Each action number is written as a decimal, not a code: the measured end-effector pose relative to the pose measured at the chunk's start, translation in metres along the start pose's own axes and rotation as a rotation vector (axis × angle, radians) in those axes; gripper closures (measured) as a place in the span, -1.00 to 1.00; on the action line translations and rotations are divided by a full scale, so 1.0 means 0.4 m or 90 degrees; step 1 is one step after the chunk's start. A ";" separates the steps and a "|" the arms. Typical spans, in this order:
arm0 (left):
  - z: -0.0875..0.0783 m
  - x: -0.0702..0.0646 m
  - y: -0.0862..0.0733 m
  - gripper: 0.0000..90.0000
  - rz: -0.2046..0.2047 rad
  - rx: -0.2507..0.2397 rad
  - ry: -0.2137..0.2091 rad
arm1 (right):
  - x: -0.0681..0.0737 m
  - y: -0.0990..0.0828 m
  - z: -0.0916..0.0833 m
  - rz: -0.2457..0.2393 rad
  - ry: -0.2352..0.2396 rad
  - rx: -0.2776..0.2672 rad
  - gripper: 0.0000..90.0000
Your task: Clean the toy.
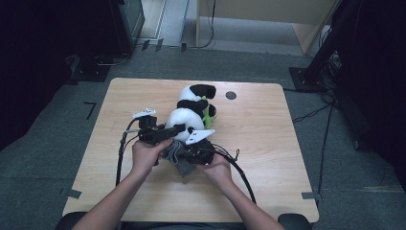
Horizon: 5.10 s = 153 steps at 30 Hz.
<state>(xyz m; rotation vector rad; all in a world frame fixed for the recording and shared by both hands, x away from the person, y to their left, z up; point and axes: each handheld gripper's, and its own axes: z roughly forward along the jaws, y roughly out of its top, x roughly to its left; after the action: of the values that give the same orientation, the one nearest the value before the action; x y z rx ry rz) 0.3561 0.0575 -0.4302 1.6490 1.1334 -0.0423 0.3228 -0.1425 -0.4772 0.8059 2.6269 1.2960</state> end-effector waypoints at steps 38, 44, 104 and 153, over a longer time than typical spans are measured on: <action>-0.046 0.062 0.047 -0.04 -0.013 -0.050 0.043 | -0.004 0.024 -0.084 -0.050 -0.002 -0.011 0.75; -0.027 0.057 0.037 -0.04 -0.002 -0.027 0.053 | 0.039 0.059 -0.145 -0.098 0.027 -0.115 0.75; -0.049 0.057 0.043 -0.03 0.011 -0.010 0.042 | -0.125 0.020 -0.233 0.085 -0.146 -0.163 0.76; -0.074 0.081 0.047 0.00 -0.013 0.002 -0.059 | -0.180 -0.037 -0.113 0.224 -0.060 -0.118 0.78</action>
<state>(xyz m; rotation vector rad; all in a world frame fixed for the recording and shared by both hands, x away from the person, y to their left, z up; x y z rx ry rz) 0.3720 0.1017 -0.4216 1.6209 1.0810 -0.1318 0.3640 -0.2182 -0.4698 1.3019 2.3196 1.5099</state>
